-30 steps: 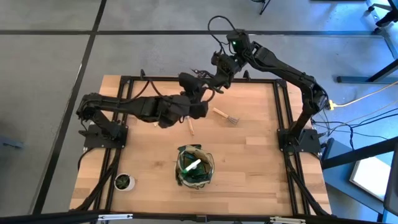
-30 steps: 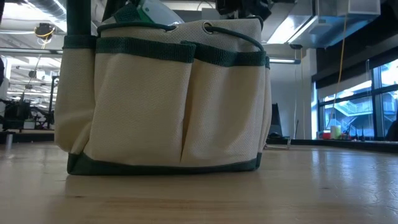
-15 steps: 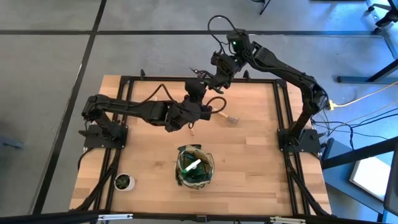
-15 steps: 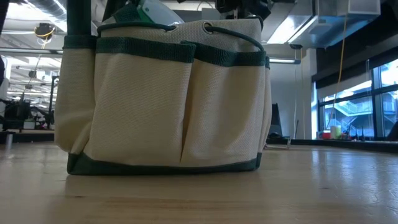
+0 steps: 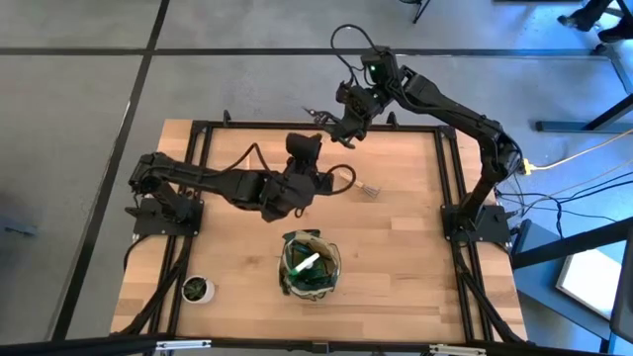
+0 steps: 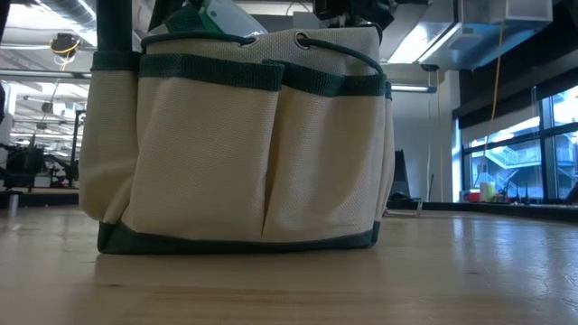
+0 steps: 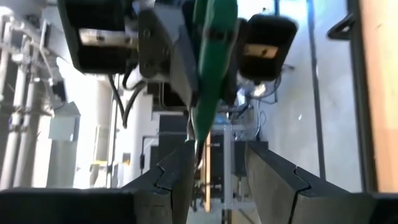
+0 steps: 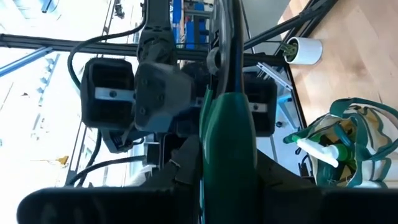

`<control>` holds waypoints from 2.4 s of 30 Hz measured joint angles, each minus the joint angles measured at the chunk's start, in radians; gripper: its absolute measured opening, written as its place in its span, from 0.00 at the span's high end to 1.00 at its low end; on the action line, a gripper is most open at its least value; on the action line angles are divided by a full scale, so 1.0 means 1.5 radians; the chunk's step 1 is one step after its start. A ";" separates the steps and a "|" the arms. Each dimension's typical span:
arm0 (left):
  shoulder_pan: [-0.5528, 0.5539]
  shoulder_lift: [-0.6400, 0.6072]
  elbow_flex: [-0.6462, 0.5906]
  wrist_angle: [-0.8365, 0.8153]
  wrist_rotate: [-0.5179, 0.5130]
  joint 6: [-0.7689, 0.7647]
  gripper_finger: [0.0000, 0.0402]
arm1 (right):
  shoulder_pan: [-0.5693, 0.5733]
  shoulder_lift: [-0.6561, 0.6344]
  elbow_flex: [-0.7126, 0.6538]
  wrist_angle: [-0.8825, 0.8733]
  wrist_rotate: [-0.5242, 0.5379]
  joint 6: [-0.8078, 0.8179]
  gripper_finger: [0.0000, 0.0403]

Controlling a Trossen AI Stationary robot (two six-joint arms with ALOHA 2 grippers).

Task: Pick & Place Garden tools in Gardening bag
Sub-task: Put the green fruit pruner into the gardening bag

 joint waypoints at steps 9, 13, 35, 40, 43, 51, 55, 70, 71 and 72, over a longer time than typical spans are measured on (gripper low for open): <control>0.030 0.000 0.000 0.027 0.012 0.027 0.66 | 0.016 0.000 0.000 0.000 0.011 -0.003 0.84; 0.042 -0.001 0.000 0.042 0.018 0.041 0.66 | 0.016 0.000 0.000 0.000 0.013 -0.007 0.84; 0.089 0.002 0.000 0.078 0.072 0.059 0.75 | 0.029 0.000 0.000 -0.003 0.012 -0.010 0.84; 0.086 0.009 0.000 0.076 0.063 0.042 0.89 | 0.028 0.001 0.000 -0.005 0.007 -0.005 0.84; 0.084 0.012 0.000 0.075 0.056 0.014 0.93 | 0.028 0.001 0.000 -0.009 -0.003 0.001 0.84; 0.058 0.009 0.000 0.078 0.029 -0.037 0.93 | 0.029 0.001 -0.001 0.026 -0.011 -0.028 0.81; 0.033 0.006 0.000 0.098 0.010 -0.102 0.93 | 0.026 0.000 -0.001 0.120 -0.020 -0.049 0.64; -0.019 -0.027 0.032 0.054 0.100 -0.514 0.93 | 0.010 -0.015 0.002 0.450 -0.001 0.018 0.23; -0.019 -0.029 0.038 0.048 0.130 -0.563 0.93 | 0.006 -0.015 0.002 0.483 0.002 0.036 0.23; -0.016 -0.034 0.039 0.037 0.158 -0.612 0.93 | 0.004 -0.014 0.002 0.520 0.003 0.062 0.23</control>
